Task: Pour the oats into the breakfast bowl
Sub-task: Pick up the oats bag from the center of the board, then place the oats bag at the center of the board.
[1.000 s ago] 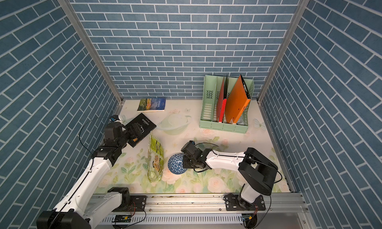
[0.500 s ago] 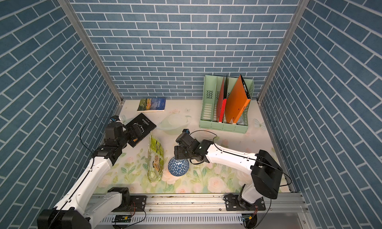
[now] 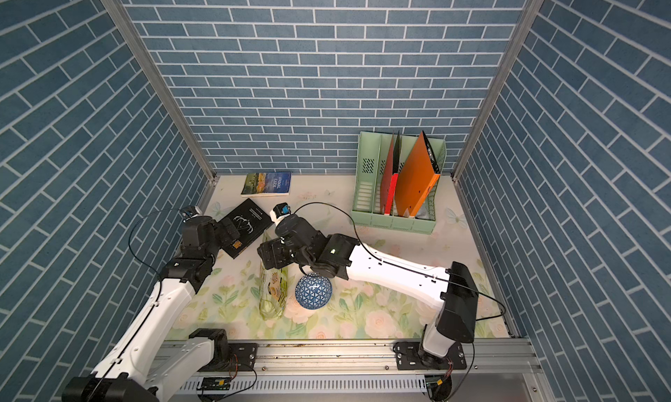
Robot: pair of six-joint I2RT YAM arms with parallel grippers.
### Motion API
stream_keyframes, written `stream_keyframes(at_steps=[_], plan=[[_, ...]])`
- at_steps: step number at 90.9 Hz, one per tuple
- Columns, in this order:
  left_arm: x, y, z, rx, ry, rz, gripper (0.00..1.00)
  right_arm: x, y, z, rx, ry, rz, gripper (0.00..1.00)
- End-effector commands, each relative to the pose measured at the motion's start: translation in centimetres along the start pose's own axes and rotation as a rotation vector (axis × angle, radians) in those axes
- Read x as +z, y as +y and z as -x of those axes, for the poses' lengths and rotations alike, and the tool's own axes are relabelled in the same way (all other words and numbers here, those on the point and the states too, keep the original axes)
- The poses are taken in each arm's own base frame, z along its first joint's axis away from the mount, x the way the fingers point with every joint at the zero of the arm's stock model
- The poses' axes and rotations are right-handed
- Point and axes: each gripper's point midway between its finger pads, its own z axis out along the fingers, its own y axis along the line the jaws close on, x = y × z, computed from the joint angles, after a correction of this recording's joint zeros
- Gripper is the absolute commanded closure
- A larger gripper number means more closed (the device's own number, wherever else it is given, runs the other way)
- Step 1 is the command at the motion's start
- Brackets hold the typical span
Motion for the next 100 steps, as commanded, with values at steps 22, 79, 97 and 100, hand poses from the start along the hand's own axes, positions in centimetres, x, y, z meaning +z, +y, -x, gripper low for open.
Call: stream_keyframes(at_steps=[22, 79, 97, 100], plan=[[-0.3, 0.6, 0.8, -0.014, -0.027, 0.034, 0.00, 6.4, -0.7, -3.5, -0.206, 0.212, -0.272, 0.61], [-2.9, 1.4, 3.2, -0.068, -0.159, 0.024, 0.00, -14.0, -1.3, 15.9, -0.196, -0.541, -0.522, 1.00], [-1.7, -0.4, 2.0, -0.081, -0.070, -0.045, 0.01, -19.9, -10.0, 15.8, -0.129, -0.537, -0.740, 1.00], [-1.4, -1.0, 1.7, -0.093, -0.044, -0.070, 0.01, -20.4, -11.0, 15.4, -0.122, -0.530, -0.750, 1.00]])
